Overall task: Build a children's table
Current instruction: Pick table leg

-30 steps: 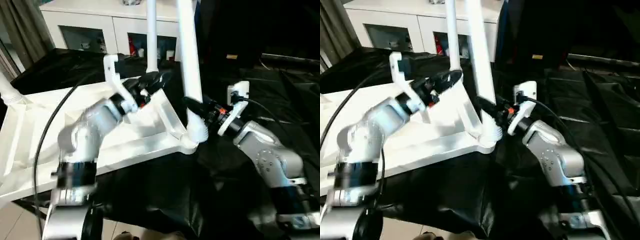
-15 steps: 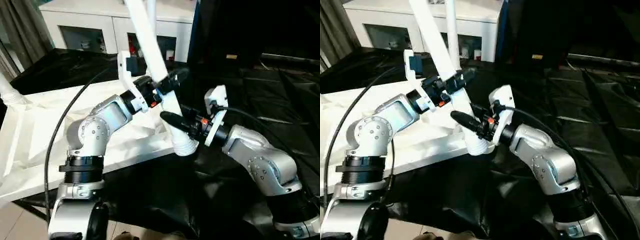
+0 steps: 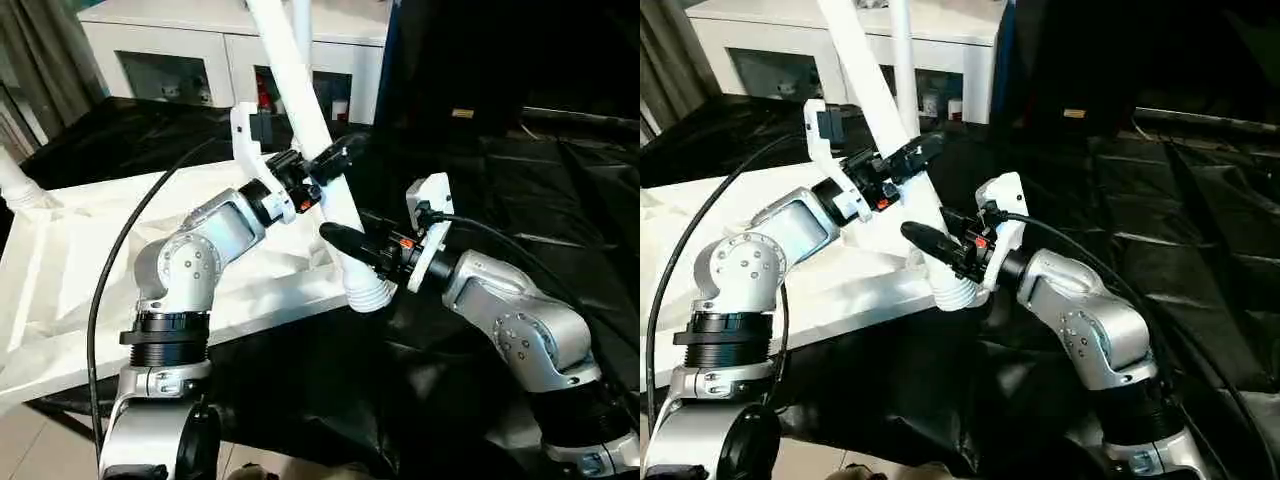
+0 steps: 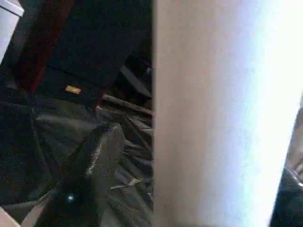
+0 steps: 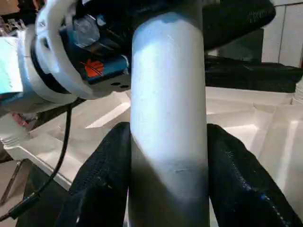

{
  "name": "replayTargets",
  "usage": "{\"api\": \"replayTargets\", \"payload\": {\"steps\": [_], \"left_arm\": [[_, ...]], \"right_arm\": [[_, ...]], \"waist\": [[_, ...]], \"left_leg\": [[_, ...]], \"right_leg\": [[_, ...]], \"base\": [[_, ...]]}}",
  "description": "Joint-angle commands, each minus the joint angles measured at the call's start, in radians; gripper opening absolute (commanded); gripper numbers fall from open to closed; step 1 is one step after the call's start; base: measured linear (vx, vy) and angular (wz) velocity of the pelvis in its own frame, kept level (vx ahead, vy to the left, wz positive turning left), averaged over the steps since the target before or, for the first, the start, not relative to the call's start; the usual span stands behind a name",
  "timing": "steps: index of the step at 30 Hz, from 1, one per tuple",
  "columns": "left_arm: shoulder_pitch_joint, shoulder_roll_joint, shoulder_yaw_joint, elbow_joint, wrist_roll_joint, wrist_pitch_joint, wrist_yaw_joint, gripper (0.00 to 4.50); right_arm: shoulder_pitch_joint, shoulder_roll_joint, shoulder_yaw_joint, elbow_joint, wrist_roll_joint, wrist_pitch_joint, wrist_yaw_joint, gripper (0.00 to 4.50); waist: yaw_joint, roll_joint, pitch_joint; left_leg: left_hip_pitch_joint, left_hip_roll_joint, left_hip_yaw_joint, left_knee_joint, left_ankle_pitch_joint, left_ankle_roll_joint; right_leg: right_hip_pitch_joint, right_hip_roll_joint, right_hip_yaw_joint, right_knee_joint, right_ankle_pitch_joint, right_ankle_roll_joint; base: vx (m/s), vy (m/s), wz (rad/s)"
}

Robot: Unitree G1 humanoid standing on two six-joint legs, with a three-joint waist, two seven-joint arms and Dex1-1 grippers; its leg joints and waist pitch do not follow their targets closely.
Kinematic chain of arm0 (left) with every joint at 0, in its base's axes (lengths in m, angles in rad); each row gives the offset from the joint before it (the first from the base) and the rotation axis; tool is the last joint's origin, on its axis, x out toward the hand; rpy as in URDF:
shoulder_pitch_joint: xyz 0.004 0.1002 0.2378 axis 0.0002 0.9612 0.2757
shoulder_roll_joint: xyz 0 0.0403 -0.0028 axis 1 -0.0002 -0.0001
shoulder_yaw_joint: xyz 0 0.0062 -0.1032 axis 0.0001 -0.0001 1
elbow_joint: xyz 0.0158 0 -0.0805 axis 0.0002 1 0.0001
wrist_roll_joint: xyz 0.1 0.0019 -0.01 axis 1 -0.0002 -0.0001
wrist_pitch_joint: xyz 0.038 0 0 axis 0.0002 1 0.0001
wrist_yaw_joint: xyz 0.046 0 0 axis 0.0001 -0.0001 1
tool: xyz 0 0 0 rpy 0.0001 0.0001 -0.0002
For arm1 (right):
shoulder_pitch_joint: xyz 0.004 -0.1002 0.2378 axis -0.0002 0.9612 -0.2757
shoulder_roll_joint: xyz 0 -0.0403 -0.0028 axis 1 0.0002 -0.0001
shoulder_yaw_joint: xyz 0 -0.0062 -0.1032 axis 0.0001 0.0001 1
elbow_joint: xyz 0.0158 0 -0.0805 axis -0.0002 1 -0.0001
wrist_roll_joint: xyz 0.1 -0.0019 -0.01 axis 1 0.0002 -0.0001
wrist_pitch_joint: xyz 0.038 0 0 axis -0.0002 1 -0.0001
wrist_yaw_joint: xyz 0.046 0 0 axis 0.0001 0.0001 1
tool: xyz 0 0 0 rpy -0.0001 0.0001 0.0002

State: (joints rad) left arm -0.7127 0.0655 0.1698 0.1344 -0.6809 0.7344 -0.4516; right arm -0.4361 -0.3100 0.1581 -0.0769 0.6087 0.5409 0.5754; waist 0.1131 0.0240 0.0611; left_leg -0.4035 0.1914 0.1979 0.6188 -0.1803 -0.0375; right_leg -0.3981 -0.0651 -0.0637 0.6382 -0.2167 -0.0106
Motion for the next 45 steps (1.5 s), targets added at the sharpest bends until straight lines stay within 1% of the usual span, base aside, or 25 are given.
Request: {"api": "replayTargets", "payload": {"steps": [1,3,6,8,10,11,12,13,15,19,20,21,22,23,24,26,27,29,34,35,37,41,42,44,45], "left_arm": [[-0.001,0.005,-0.021,0.005,0.035,0.001,0.025,3.14],[0.0,0.004,-0.025,0.007,0.048,-0.006,0.037,2.82],[-0.004,-0.007,-0.023,0.015,0.058,-0.025,0.058,2.68],[-0.007,-0.008,-0.018,0.018,0.052,-0.025,0.056,2.38],[-0.009,-0.005,-0.015,0.022,0.049,-0.025,0.053,2.29],[-0.012,0.001,-0.011,0.024,0.039,-0.02,0.039,2.2],[-0.015,0.009,-0.008,0.025,0.031,-0.013,0.024,2.0],[-0.017,0.02,-0.01,0.025,0.024,-0.008,0.004,1.97],[-0.019,0.034,-0.015,0.026,0.016,-0.001,-0.026,1.92],[-0.017,0.107,-0.065,0.005,-0.008,0.019,-0.194,1.84],[-0.015,0.127,-0.082,-0.003,-0.01,0.021,-0.239,1.84],[-0.015,0.137,-0.089,-0.009,-0.015,0.025,-0.263,1.84],[-0.015,0.172,-0.115,-0.032,-0.038,0.042,-0.355,1.84],[-0.016,0.184,-0.122,-0.044,-0.05,0.049,-0.386,1.84],[-0.018,0.198,-0.132,-0.066,-0.07,0.059,-0.431,1.84],[-0.024,0.2,-0.13,-0.093,-0.103,0.077,-0.463,1.83],[-0.024,0.2,-0.13,-0.093,-0.103,0.077,-0.463,1.82],[-0.034,0.186,-0.117,-0.108,-0.14,0.093,-0.469,1.81],[-0.033,0.169,-0.134,-0.131,-0.151,0.086,-0.473,1.81],[-0.029,0.167,-0.137,-0.136,-0.153,0.087,-0.477,1.81],[-0.026,0.166,-0.139,-0.14,-0.154,0.088,-0.477,1.81],[-0.021,0.167,-0.136,-0.151,-0.162,0.107,-0.482,1.8],[-0.02,0.17,-0.138,-0.152,-0.161,0.107,-0.485,1.8],[-0.016,0.188,-0.151,-0.142,-0.135,0.098,-0.492,1.8],[-0.015,0.19,-0.152,-0.14,-0.131,0.096,-0.492,1.8]], "right_arm": [[-0.021,0.0,-0.022,-0.024,-0.003,-0.002,0.01,1.83],[-0.023,-0.002,-0.025,-0.023,-0.009,-0.003,0.012,1.83],[-0.028,-0.002,-0.024,-0.023,-0.025,-0.009,0.01,1.83],[-0.03,0.0,-0.019,-0.024,-0.035,-0.014,0.007,1.83],[-0.032,0.001,-0.014,-0.023,-0.047,-0.021,0.006,1.83],[-0.033,0.005,-0.017,-0.024,-0.029,-0.009,0.022,1.83],[-0.033,0.005,-0.019,-0.026,-0.017,-0.001,0.036,2.18],[-0.033,0.001,-0.02,-0.028,-0.007,0.008,0.054,2.39],[-0.033,-0.011,-0.02,-0.031,0.01,0.024,0.088,2.59],[-0.014,-0.113,-0.023,-0.074,0.11,0.11,0.272,2.93],[-0.01,-0.143,-0.019,-0.079,0.119,0.12,0.317,2.95],[-0.007,-0.159,-0.016,-0.081,0.125,0.128,0.342,2.95],[0.003,-0.223,-0.007,-0.085,0.148,0.161,0.444,2.95],[0.006,-0.247,-0.001,-0.086,0.155,0.173,0.482,2.95],[0.009,-0.278,0.007,-0.091,0.175,0.203,0.533,2.95],[0.014,-0.307,0.021,-0.1,0.202,0.241,0.585,2.95],[0.014,-0.307,0.021,-0.1,0.202,0.241,0.585,2.95],[0.017,-0.328,0.042,-0.106,0.204,0.257,0.617,2.95],[0.009,-0.308,0.086,-0.084,0.154,0.24,0.62,2.95],[0.003,-0.292,0.088,-0.071,0.139,0.234,0.604,2.78],[-0.004,-0.274,0.087,-0.056,0.124,0.228,0.578,2.67],[-0.019,-0.252,0.085,-0.02,0.06,0.178,0.531,2.29],[-0.022,-0.251,0.079,-0.017,0.062,0.171,0.535,2.29],[-0.039,-0.271,0.024,-0.027,0.122,0.214,0.569,2.29],[-0.042,-0.276,0.013,-0.028,0.132,0.224,0.574,2.29]], "waist": [[0.0,-0.009,-0.076],[-0.001,-0.01,-0.076],[-0.001,-0.015,-0.077],[-0.001,-0.014,-0.078],[-0.001,-0.015,-0.078],[-0.001,-0.02,-0.078],[0.0,-0.018,-0.077],[0.0,-0.019,-0.078],[0.0,-0.019,-0.077],[0.005,-0.018,-0.078],[0.007,-0.017,-0.078],[0.007,-0.019,-0.077],[0.006,-0.018,-0.077],[0.011,-0.018,-0.08],[0.007,-0.018,-0.075],[0.006,-0.02,-0.075],[0.006,-0.018,-0.077],[0.006,-0.02,-0.074],[0.006,-0.025,-0.072],[0.005,-0.027,-0.072],[0.006,-0.026,-0.072],[0.005,-0.025,-0.074],[0.005,-0.025,-0.075],[0.006,-0.024,-0.076],[0.008,-0.023,-0.076]], "left_leg": [[0.026,0.04,-0.027,-0.07,-0.098,-0.003],[0.025,0.04,-0.027,-0.07,-0.098,-0.004],[0.025,0.04,-0.026,-0.069,-0.086,0.001],[0.026,0.04,-0.026,-0.067,-0.08,0.004],[0.025,0.039,-0.025,-0.066,-0.071,0.009],[0.024,0.038,-0.025,-0.066,-0.067,0.012],[0.025,0.038,-0.025,-0.066,-0.07,0.015],[0.025,0.038,-0.025,-0.066,-0.071,0.016],[0.026,0.038,-0.024,-0.066,-0.072,0.018],[0.027,0.04,-0.024,-0.065,-0.064,0.03],[0.027,0.04,-0.024,-0.064,-0.061,0.032],[0.026,0.04,-0.024,-0.065,-0.061,0.034],[0.026,0.04,-0.024,-0.064,-0.059,0.035],[0.029,0.041,-0.024,-0.063,-0.065,0.039],[0.024,0.039,-0.024,-0.063,-0.073,0.045],[0.023,0.04,-0.025,-0.063,-0.076,0.046],[0.026,0.042,-0.025,-0.062,-0.082,0.042],[0.027,0.042,-0.023,-0.061,-0.094,0.033],[0.029,0.043,-0.024,-0.063,-0.12,0.016],[0.028,0.042,-0.024,-0.064,-0.121,0.015],[0.029,0.042,-0.025,-0.064,-0.124,0.008],[0.028,0.041,-0.025,-0.065,-0.114,0.001],[0.028,0.041,-0.025,-0.064,-0.113,0.002],[0.028,0.041,-0.025,-0.063,-0.103,0.009],[0.029,0.041,-0.025,-0.063,-0.102,0.015]], "right_leg": [[0.05,-0.078,0.052,-0.076,-0.052,-0.17],[0.051,-0.077,0.052,-0.076,-0.056,-0.167],[0.052,-0.077,0.052,-0.075,-0.048,-0.168],[0.052,-0.078,0.052,-0.073,-0.04,-0.172],[0.052,-0.077,0.052,-0.072,-0.03,-0.174],[0.053,-0.077,0.052,-0.071,-0.03,-0.175],[0.052,-0.078,0.052,-0.072,-0.04,-0.175],[0.052,-0.078,0.052,-0.072,-0.045,-0.174],[0.052,-0.078,0.052,-0.072,-0.05,-0.175],[0.052,-0.077,0.052,-0.07,-0.044,-0.173],[0.053,-0.076,0.052,-0.068,-0.041,-0.173],[0.053,-0.076,0.052,-0.07,-0.043,-0.172],[0.053,-0.077,0.052,-0.068,-0.037,-0.175],[0.057,-0.077,0.052,-0.067,-0.043,-0.177],[0.055,-0.077,0.052,-0.069,-0.044,-0.181],[0.056,-0.08,0.051,-0.07,-0.06,-0.19],[0.054,-0.082,0.05,-0.071,-0.071,-0.202],[0.053,-0.081,0.051,-0.072,-0.096,-0.21],[0.048,-0.081,0.052,-0.079,-0.17,-0.19],[0.048,-0.081,0.051,-0.08,-0.177,-0.187],[0.047,-0.081,0.051,-0.081,-0.198,-0.177],[0.047,-0.081,0.051,-0.079,-0.179,-0.174],[0.046,-0.08,0.051,-0.077,-0.171,-0.175],[0.048,-0.079,0.051,-0.075,-0.147,-0.179],[0.047,-0.078,0.051,-0.075,-0.136,-0.184]], "base": [[0.0,0.0,0.0],[0.0,0.0,0.0],[0.0,0.0,0.0],[0.0,0.0,0.0],[0.0,0.0,0.0],[0.0,0.0,0.0],[0.0,0.0,0.0],[0.0,0.0,0.0],[0.0,0.0,0.0],[0.0,0.0,0.0],[0.0,0.0,0.0],[0.0,0.0,0.0],[0.0,0.0,0.0],[0.0,0.0,0.0],[0.0,0.0,0.0],[0.0,0.0,0.0],[0.0,0.0,0.0],[0.0,0.0,0.0],[0.0,0.0,0.0],[0.0,0.0,0.0],[0.0,0.0,0.0],[0.0,0.0,0.0],[0.0,0.0,0.0],[0.0,0.0,0.0],[0.0,0.0,0.0]]}}
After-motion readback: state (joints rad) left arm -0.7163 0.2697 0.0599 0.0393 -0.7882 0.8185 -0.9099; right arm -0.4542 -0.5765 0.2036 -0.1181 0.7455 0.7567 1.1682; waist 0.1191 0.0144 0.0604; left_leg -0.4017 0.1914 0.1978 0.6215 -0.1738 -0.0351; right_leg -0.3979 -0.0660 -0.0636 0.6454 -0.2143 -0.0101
